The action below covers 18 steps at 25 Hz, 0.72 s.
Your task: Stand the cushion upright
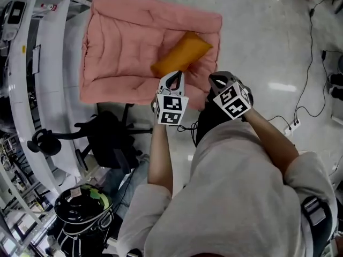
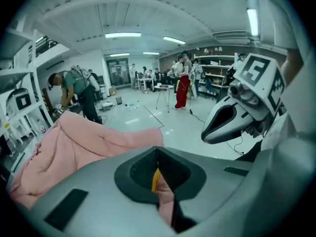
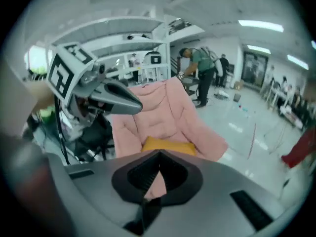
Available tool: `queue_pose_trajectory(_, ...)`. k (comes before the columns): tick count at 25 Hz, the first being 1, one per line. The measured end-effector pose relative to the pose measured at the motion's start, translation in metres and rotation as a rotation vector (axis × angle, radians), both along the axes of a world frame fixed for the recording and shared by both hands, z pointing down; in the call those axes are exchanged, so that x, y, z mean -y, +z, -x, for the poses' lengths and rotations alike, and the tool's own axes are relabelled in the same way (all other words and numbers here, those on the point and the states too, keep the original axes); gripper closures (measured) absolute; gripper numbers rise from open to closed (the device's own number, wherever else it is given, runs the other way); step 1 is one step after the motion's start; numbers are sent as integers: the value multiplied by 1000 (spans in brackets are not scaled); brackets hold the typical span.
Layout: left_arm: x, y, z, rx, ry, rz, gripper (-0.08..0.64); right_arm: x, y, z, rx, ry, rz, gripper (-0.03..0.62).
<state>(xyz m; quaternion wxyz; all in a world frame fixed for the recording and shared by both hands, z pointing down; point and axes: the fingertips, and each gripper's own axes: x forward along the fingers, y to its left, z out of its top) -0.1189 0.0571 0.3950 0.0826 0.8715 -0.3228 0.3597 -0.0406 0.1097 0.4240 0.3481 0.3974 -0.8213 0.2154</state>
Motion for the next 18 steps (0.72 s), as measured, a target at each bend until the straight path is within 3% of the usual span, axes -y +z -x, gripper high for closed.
queue_pose_trajectory(2, 12, 11, 0, -5, 12, 62, 546, 10, 20, 9, 116, 69, 106, 584)
queue_pose_trajectory(5, 33, 29, 13, 20, 1, 145, 546, 34, 50, 31, 161, 72, 184, 584)
queue_pose_trajectory(9, 66, 64, 31, 77, -44, 242, 546, 65, 88, 49, 291, 134, 317, 584)
queue_pose_trajectory(12, 91, 102, 25, 100, -82, 315, 546, 88, 121, 35, 213, 87, 293, 584)
queue_pose_trajectory(15, 109, 143, 13, 146, -59, 358, 546, 101, 151, 16, 129, 39, 270, 584)
queue_pose_trajectory(18, 122, 180, 10, 207, -21, 386, 546, 103, 185, 2, 147, 94, 329, 583)
